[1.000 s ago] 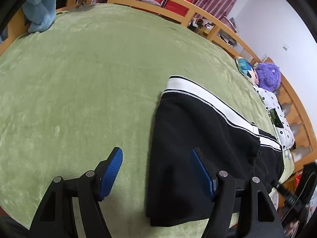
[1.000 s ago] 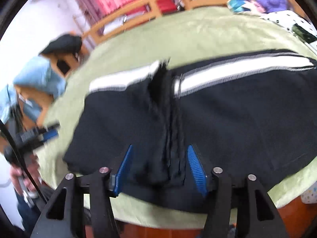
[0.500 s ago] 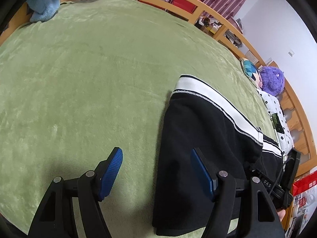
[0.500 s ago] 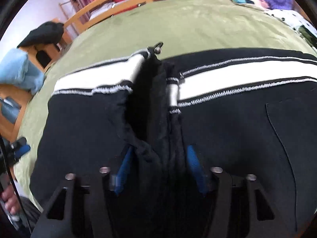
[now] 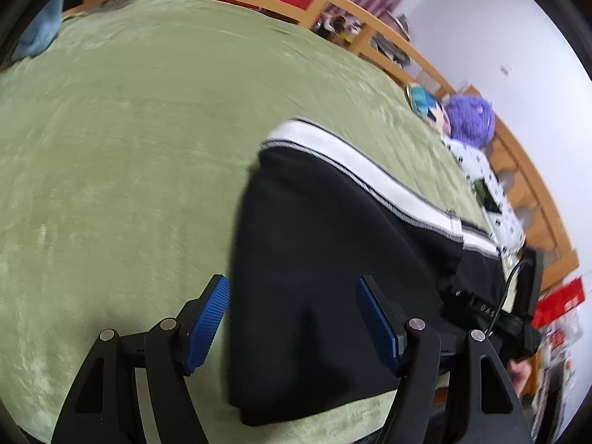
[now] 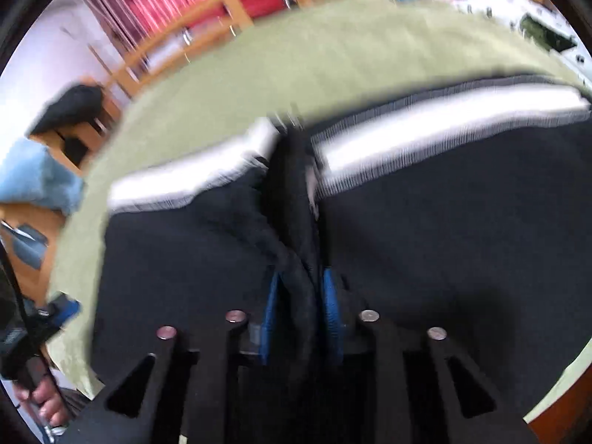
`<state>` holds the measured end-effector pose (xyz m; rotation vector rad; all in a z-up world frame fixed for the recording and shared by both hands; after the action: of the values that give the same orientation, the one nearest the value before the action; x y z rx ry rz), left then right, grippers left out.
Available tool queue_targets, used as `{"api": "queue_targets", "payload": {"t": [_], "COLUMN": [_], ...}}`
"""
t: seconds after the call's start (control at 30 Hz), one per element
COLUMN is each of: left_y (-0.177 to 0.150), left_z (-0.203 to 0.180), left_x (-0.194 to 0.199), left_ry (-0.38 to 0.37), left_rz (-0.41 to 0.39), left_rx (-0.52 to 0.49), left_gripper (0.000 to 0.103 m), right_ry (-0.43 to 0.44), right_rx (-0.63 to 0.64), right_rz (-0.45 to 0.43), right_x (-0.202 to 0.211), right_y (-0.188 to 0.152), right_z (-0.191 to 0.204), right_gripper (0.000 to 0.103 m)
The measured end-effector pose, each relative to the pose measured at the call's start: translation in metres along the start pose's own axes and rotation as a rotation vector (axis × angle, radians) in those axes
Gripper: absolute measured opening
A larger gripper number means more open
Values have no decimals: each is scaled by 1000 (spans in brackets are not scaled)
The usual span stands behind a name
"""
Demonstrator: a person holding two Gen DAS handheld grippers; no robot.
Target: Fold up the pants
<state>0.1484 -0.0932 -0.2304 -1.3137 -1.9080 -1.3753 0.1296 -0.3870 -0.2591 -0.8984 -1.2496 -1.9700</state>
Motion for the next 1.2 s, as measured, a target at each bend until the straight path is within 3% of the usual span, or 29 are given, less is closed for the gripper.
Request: {"api": "queue_targets", "payload": {"t": [0.07,0.2,0.37,0.43,0.5,0.6,0.77,0.97,1.1,1.2], "left_y": [-5,-16,-40,-50,-54,-53,-40,-27,-19,-16], "left_z": [-7,-15,2,10,14,17,29,51,67,74], "left_x": [0,4,-8,-16,-19,-13,11,22,18,12], "left_ry": [17,53,94,90,123,66,29,78,105,117], "left_rz": [-1,-9,40,53,55,86,27,-20,-24,-19], "left_rx": [-26,-72,-71,-46,-72,-24,-3,-3,49,76], "left_gripper": [69,69,69,69,72,72,72,72,72,72], "right_ry": [-16,13,-37,-131,-197,-240,-175,-181,-135,-70], "right_rx": [33,86,157,186,224,233,145,217,305,299], "right_rz": [-37,-168,-80,-12,2,-7,-51,-160,-207,-174], "right_x": [16,62,52,31,21,27,46,52,29,2], "right_y": [1,-4,-35,-49,-61,-61,-35,18,53,70], "right_z": [5,21,33,29,25,28,35,60,79,83], "right_gripper": [29,48,48,48,48,48,48,52,54,54]}}
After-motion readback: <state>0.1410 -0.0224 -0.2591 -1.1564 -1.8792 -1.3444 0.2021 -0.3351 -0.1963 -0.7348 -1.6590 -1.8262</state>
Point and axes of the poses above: each gripper's, at about its wrist camera, not at the fingertips, and x roughly against the way its jaws point, z to its left, y to its top, the point moved 8 cm from there along -x, roughly the way its jaws point, and after that the axes turned 2 degrees about y, right-handed, at the moved point
